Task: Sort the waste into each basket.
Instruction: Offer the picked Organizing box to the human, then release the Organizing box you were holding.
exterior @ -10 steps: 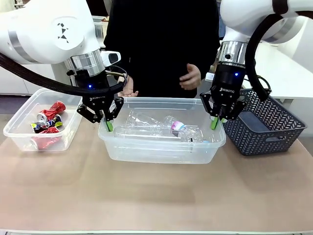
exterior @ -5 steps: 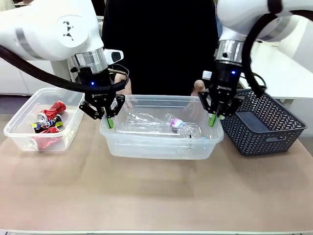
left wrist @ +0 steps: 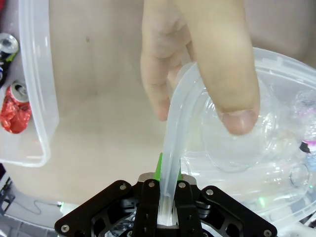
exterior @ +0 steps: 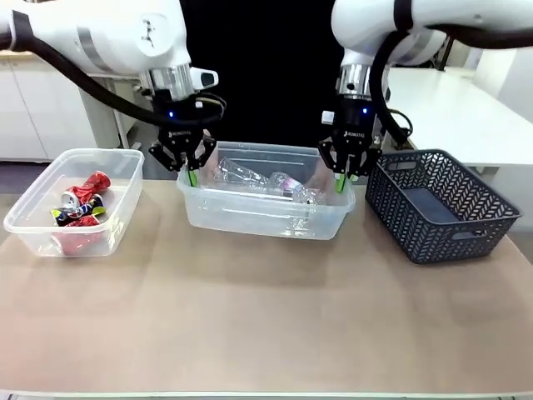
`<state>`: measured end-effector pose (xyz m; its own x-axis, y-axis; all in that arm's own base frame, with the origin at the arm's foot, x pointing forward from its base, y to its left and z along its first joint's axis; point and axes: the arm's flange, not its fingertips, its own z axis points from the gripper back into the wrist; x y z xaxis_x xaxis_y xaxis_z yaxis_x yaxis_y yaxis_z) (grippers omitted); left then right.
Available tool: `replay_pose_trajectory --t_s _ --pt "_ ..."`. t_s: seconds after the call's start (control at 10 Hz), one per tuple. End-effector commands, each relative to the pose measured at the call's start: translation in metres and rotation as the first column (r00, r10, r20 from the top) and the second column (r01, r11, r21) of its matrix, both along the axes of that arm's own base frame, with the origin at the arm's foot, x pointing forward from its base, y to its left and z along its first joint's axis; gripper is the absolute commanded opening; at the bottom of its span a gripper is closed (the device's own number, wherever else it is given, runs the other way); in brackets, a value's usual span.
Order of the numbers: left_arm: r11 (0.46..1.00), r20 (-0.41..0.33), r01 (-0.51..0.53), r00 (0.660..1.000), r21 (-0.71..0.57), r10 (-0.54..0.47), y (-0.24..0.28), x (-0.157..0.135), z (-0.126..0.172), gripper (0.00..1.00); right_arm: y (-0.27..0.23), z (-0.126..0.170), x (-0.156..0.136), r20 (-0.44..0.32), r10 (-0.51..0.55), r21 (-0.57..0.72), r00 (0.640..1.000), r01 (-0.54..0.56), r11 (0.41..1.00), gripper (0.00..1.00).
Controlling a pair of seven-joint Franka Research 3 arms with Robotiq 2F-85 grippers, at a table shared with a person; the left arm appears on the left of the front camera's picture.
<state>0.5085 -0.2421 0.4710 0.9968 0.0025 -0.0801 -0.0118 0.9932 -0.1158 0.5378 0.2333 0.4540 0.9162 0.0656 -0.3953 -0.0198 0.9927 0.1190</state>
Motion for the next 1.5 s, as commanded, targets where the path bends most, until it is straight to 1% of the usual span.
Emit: replay_pose_trajectory --t_s 0.0,0.1,0.2,0.3,0.4,1.0,1.1,1.2,1.3,1.4 --pt "0.998 -0.017 -0.002 1.0 -0.065 0.001 -0.03 0.007 0.001 0.04 0.028 0.005 0.009 -0.034 -0.038 0.068 0.999 0.041 0.997 0.06" --pt "0.997 -0.028 -0.026 0.999 -0.069 0.024 -0.027 0.01 -0.007 0.04 0.025 0.001 0.012 -0.026 -0.063 0.092 0.998 0.065 0.994 0.06" --pt "0.997 -0.059 -0.034 0.998 -0.076 0.029 -0.024 0.01 -0.012 0.04 0.024 -0.002 0.015 -0.017 -0.095 0.101 0.995 0.097 0.99 0.06" --pt "1.0 -0.024 -0.003 1.0 -0.002 0.003 -0.001 0.012 -0.01 0.04 0.033 -0.01 0.02 -0.045 -0.081 0.059 0.996 0.084 0.995 0.06" --pt "1.0 -0.024 -0.003 1.0 -0.002 0.003 -0.001 0.012 -0.01 0.04 -0.008 -0.007 0.017 -0.019 -0.037 0.018 0.999 0.038 0.999 0.06" --pt "1.0 -0.024 -0.003 1.0 -0.002 0.003 -0.001 0.012 -0.01 0.04 -0.008 -0.007 0.017 -0.019 -0.037 0.018 0.999 0.038 0.999 0.06" --pt "1.0 -0.024 -0.003 1.0 -0.002 0.003 -0.001 0.012 -0.01 0.04 -0.013 -0.011 0.021 -0.025 -0.054 0.01 0.998 0.054 0.998 0.06" --pt "1.0 -0.028 0.0 1.0 0.005 0.001 0.0 0.014 -0.014 0.24 -0.024 0.001 0.014 0.06 -0.124 0.03 0.991 0.122 0.992 0.64" --pt "1.0 -0.014 0.002 1.0 0.007 -0.002 -0.001 0.012 -0.008 0.61 -0.03 0.006 0.009 0.124 -0.169 0.102 0.978 0.157 0.982 0.64" --pt "1.0 0.003 0.003 1.0 0.0 -0.003 0.002 0.009 -0.001 0.82 -0.038 0.015 0.002 0.186 -0.214 0.17 0.959 0.183 0.968 1.0"
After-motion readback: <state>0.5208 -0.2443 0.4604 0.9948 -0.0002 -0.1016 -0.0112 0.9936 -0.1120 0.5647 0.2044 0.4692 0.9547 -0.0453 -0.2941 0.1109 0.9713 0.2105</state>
